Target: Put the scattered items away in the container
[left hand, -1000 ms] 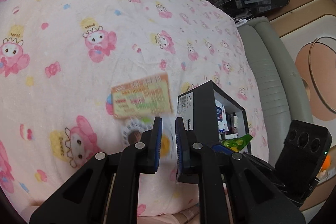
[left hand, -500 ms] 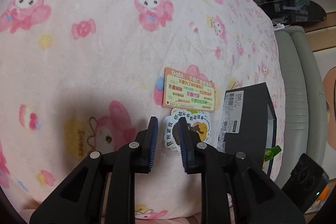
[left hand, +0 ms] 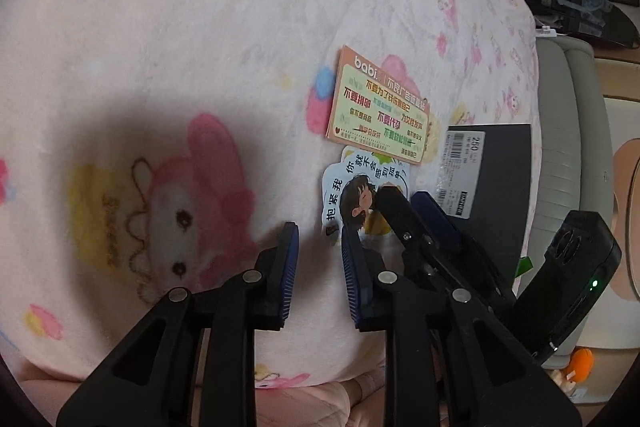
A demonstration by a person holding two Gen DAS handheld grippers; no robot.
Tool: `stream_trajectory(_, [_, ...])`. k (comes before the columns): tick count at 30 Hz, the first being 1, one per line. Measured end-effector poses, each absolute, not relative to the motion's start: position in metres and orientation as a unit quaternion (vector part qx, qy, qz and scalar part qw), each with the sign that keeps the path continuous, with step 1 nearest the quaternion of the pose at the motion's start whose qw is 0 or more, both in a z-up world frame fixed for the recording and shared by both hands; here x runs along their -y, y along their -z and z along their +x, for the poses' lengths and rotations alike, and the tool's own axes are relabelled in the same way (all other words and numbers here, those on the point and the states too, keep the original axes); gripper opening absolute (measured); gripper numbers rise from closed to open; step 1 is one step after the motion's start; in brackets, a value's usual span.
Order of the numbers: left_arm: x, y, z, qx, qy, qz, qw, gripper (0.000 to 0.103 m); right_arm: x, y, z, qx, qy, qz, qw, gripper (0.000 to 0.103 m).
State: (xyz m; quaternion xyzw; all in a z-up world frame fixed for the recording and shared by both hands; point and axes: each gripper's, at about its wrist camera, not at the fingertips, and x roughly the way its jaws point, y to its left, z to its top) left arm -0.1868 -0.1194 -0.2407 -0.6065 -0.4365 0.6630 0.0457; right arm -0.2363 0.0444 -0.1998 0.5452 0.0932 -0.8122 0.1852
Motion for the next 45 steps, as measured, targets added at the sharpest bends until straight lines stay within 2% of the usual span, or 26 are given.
stream_trajectory(7, [0.123,0.239,-0.183,0.452,-0.662,-0.597,0.034,0.020,-0.054,0.204,-0.229,-0.051,0.792,0.565,0.228,0.045])
stream_trajectory(14, [0.135,0.231,-0.176,0.456,-0.677,-0.578,0.001,0.020,-0.052,0.190,-0.204,0.020,0.737,0.591,0.328,0.042])
stream_trajectory(19, [0.137,0.232,-0.178,0.466,-0.675,-0.572,0.003,0.020,-0.060,0.161,-0.215,-0.020,0.799,0.537,0.268,0.042])
stream_trajectory(22, [0.139,0.235,-0.183,0.484,-0.671,-0.562,0.008,0.026,-0.066,0.160,-0.243,-0.012,0.809,0.537,0.239,0.044])
stream_trajectory(30, [0.139,0.241,-0.200,0.465,-0.685,-0.561,-0.001,0.026,-0.038,0.201,-0.286,-0.066,0.809,0.556,0.178,0.046])
stream_trajectory(36, [0.147,0.238,-0.199,0.483,-0.691,-0.537,-0.003,0.026,-0.050,0.206,-0.284,-0.015,0.799,0.565,0.204,0.049])
stream_trajectory(41, [0.160,0.228,-0.190,0.499,-0.703,-0.507,-0.026,0.026,-0.046,0.201,-0.262,0.012,0.762,0.591,0.263,0.048])
stream_trajectory(45, [0.152,0.231,-0.191,0.490,-0.697,-0.524,-0.019,0.026,-0.048,0.192,-0.243,0.027,0.745,0.599,0.292,0.048])
